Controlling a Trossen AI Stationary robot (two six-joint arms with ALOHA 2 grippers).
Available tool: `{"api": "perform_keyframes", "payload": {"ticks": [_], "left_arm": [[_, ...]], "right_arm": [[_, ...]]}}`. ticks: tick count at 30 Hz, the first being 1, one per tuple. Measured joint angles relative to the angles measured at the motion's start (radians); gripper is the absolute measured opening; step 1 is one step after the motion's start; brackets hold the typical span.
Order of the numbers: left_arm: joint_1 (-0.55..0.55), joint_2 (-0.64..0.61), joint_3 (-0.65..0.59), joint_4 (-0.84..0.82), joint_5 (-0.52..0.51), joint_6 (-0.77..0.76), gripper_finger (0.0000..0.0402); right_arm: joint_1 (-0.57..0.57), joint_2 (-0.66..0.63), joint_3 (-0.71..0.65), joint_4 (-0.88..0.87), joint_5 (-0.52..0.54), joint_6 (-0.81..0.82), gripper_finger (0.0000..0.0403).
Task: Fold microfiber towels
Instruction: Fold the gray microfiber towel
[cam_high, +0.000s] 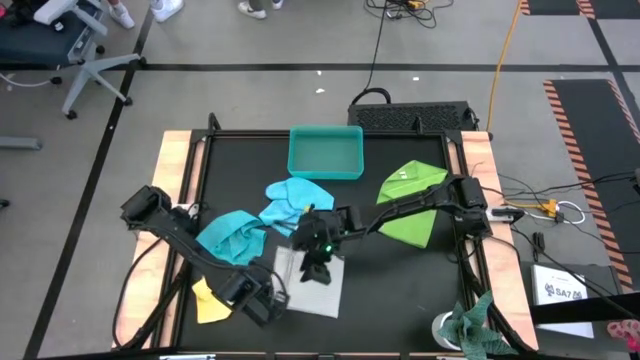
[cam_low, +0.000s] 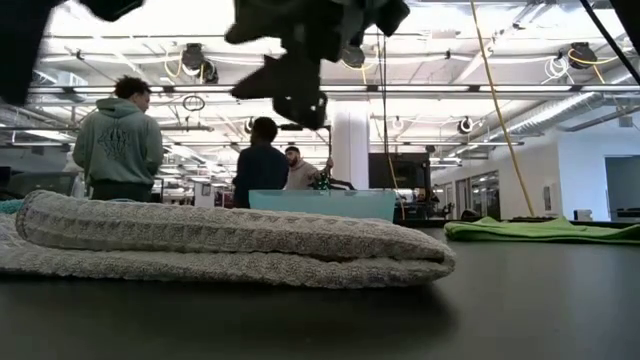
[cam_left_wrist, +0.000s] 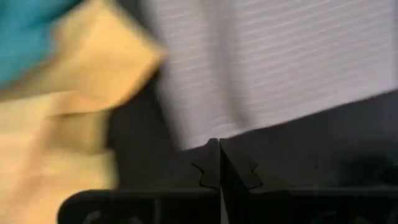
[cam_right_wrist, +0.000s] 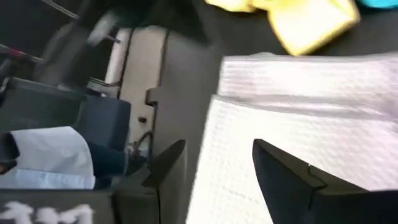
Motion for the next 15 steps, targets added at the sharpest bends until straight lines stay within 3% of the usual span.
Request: {"api": "perform_keyframes", "payload": {"ticks": [6, 15], "left_arm": [[0.012, 0.034, 0.001, 0.117, -0.07, -0.079, 0.0001], [0.023, 0.147, 0.0, 0.165, 0.018, -0.222, 0.0002]], "right_arm": [[-0.052, -0.094, 0.0, -0.272, 0.041, -0.137, 0.0164], [-0.086, -0.266, 0.0, -0.511, 0.216, -0.28, 0.0164]]}}
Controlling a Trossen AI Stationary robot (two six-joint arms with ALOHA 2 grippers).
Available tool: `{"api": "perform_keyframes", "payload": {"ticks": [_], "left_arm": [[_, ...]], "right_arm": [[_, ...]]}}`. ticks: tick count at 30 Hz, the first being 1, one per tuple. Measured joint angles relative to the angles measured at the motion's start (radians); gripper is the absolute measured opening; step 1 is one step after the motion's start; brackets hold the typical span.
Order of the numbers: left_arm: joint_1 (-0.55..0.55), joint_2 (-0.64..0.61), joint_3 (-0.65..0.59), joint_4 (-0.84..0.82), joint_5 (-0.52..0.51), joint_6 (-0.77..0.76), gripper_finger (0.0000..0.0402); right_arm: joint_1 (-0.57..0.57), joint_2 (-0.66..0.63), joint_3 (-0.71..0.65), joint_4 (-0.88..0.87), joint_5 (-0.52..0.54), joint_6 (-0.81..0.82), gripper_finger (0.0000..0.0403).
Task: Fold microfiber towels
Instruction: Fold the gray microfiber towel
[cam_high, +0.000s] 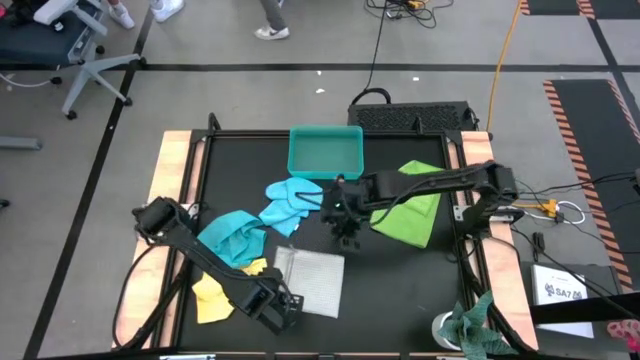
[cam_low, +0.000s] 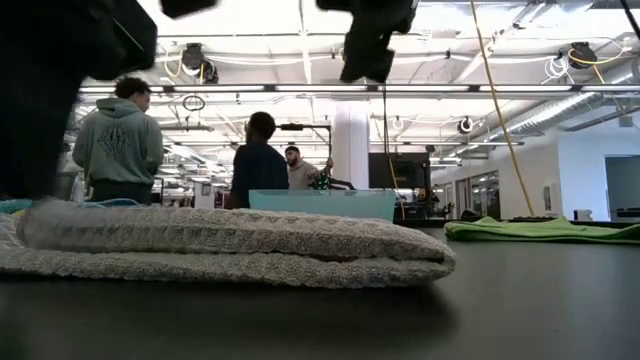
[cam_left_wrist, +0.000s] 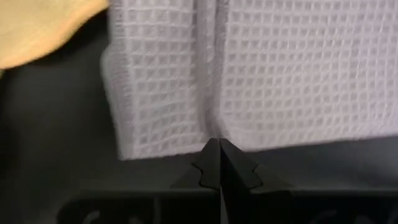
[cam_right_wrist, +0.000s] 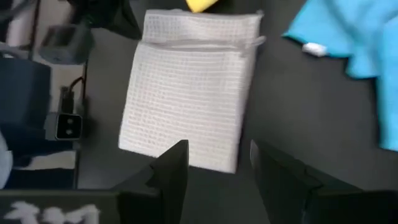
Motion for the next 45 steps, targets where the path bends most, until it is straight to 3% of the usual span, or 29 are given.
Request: {"api": "perform_keyframes", "payload": {"ticks": [11, 21, 28, 40, 45], "left_arm": [[0.064, 0.0, 0.0, 0.017, 0.022, 0.066, 0.0017], [0.069, 0.0, 0.0, 0.012, 0.077, 0.09, 0.0097], [0.07, 0.0, 0.0, 0.019, 0.08, 0.064, 0.0152], [0.07, 0.004, -0.032, 0.027, 0.138, 0.057, 0.0159], [0.08, 0.004, -0.054, 0.116, 0.135, 0.058, 0.0159]], "right_arm": [[-0.027, -0.132, 0.0, -0.137, 0.067, -0.107, 0.0164], [-0.033, -0.152, -0.004, -0.222, 0.108, -0.18, 0.0164], [-0.033, -0.152, -0.085, -0.205, 0.107, -0.18, 0.0164], [-0.033, -0.151, -0.211, -0.141, 0.1, -0.127, 0.0164], [-0.033, -0.151, -0.213, -0.122, 0.1, -0.127, 0.0164]]}}
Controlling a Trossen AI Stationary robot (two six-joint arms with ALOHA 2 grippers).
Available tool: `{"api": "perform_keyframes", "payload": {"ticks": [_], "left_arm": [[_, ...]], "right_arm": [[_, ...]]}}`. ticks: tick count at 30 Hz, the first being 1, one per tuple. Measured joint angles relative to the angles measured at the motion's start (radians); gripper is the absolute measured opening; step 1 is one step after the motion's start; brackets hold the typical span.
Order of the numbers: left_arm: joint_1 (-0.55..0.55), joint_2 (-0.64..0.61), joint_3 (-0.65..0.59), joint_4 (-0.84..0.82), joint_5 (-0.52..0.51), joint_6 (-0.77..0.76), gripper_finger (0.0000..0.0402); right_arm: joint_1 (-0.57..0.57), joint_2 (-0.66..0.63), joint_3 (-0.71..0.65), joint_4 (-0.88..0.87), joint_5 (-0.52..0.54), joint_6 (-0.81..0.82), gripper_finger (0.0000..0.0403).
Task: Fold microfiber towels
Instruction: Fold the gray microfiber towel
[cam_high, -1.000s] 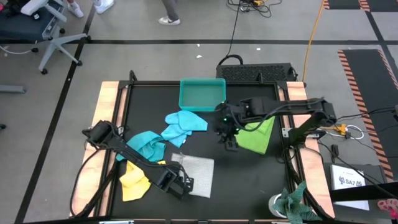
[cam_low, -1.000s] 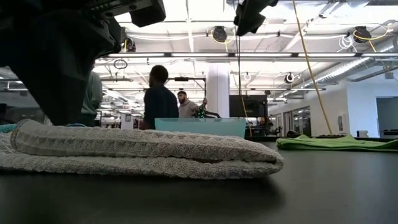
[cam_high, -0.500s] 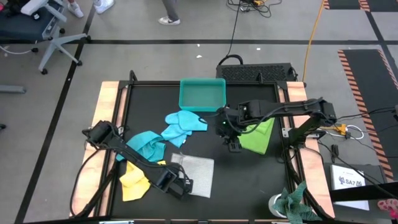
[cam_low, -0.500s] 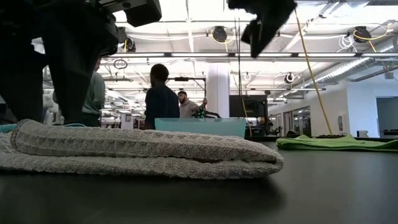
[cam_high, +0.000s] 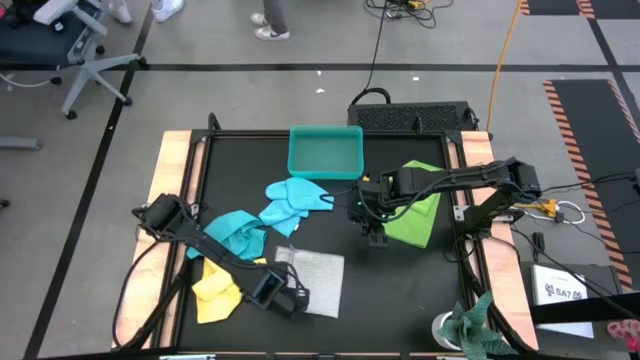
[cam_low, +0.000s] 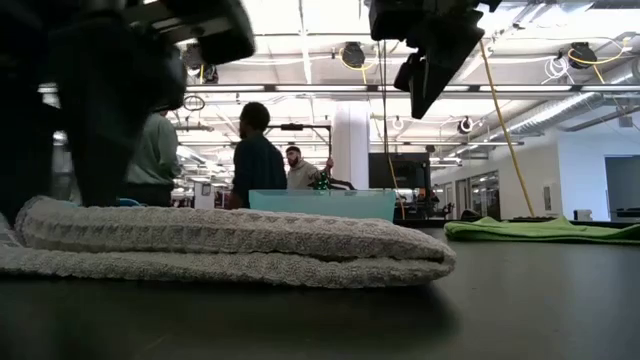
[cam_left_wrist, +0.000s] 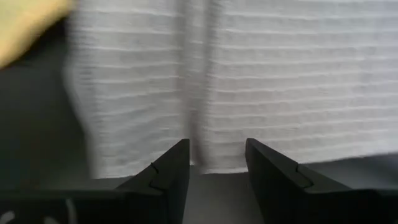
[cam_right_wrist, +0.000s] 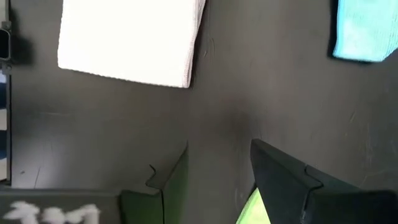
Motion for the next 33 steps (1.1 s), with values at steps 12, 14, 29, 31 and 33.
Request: {"api": "perform_keyframes", "payload": {"ticks": [12, 14, 29, 31, 33], "left_arm": [[0.005, 0.0, -0.073, 0.136, 0.042, -0.025, 0.0131], [0.009, 0.0, -0.074, 0.132, 0.052, -0.027, 0.0098], [0.021, 0.0, 0.042, -0.047, 0.059, 0.0, 0.0005], [0.021, 0.0, 0.081, -0.128, 0.057, 0.0, 0.0004], [0.019, 0.0, 0.111, -0.21, 0.057, -0.005, 0.0005]], "right_arm": [[0.0, 0.0, 0.0, 0.015, 0.0, 0.0, 0.0164], [0.0, 0.0, 0.0, 0.015, 0.0, 0.0, 0.0164], [0.0, 0.0, 0.0, 0.015, -0.001, -0.002, 0.0164], [0.0, 0.0, 0.0, 0.015, -0.001, -0.003, 0.0164], [0.0, 0.0, 0.0, 0.015, -0.001, -0.003, 0.0164]]}}
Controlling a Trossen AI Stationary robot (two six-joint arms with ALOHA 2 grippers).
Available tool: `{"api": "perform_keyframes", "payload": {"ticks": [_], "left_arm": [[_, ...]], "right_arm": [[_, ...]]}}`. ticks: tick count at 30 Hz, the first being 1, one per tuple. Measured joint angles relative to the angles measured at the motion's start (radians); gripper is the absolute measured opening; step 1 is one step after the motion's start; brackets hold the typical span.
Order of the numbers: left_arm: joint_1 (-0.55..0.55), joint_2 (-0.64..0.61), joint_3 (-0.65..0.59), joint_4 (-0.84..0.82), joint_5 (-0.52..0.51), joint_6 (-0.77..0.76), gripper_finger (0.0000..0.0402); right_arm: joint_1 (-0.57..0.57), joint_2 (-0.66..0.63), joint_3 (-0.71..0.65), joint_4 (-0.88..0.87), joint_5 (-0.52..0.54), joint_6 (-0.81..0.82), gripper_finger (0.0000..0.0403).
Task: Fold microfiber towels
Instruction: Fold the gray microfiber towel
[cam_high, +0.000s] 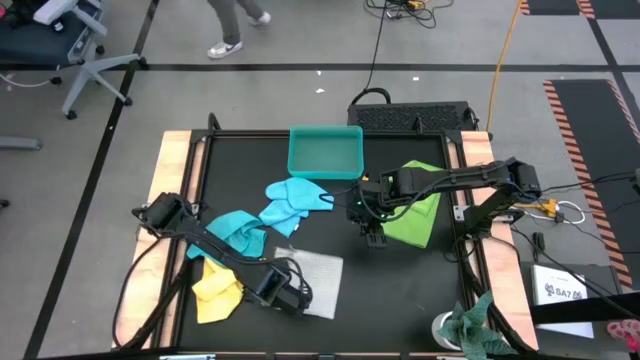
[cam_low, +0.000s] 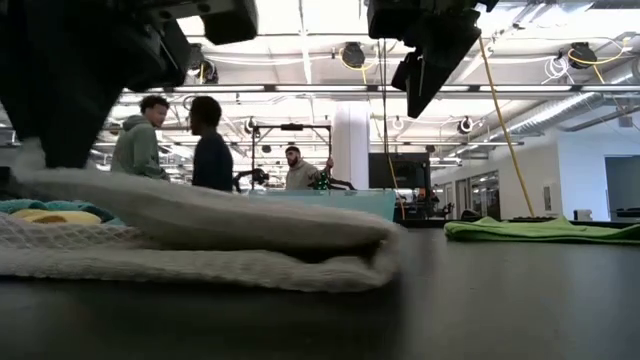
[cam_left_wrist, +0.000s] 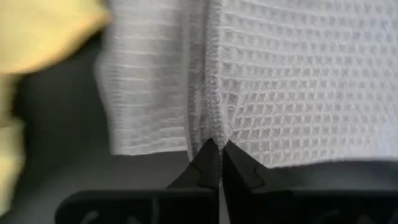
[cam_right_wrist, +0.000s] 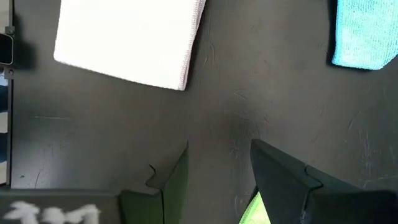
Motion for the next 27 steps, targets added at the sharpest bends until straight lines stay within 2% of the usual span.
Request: {"api": "perform_keyframes", "payload": {"ticks": [5, 8, 11, 15, 20, 22, 27], "left_arm": [[-0.013, 0.0, 0.035, -0.131, 0.006, -0.035, 0.0004], [-0.021, 0.0, 0.035, -0.151, 0.032, -0.053, 0.0004], [-0.029, 0.0, 0.035, -0.155, 0.034, -0.069, 0.0003], [-0.029, 0.0, 0.036, -0.154, 0.034, -0.072, 0.0003], [-0.029, 0.0, 0.035, -0.153, 0.034, -0.071, 0.0004], [-0.029, 0.0, 0.034, -0.151, 0.034, -0.071, 0.0003], [-0.029, 0.0, 0.034, -0.148, 0.036, -0.071, 0.0004]], "right_arm": [[0.0, 0.0, 0.0, 0.0, -0.003, 0.0, 0.0164], [0.004, 0.0, 0.0, 0.002, -0.002, -0.003, 0.0164], [0.026, -0.001, -0.028, 0.096, 0.002, -0.012, 0.0159], [0.077, 0.002, -0.101, 0.275, -0.051, -0.015, 0.0115], [0.126, 0.029, -0.218, 0.52, -0.137, -0.007, 0.0015], [0.139, 0.045, -0.258, 0.615, -0.135, 0.009, 0.0008], [0.155, 0.12, -0.287, 0.707, -0.135, -0.003, 0.0001]]}}
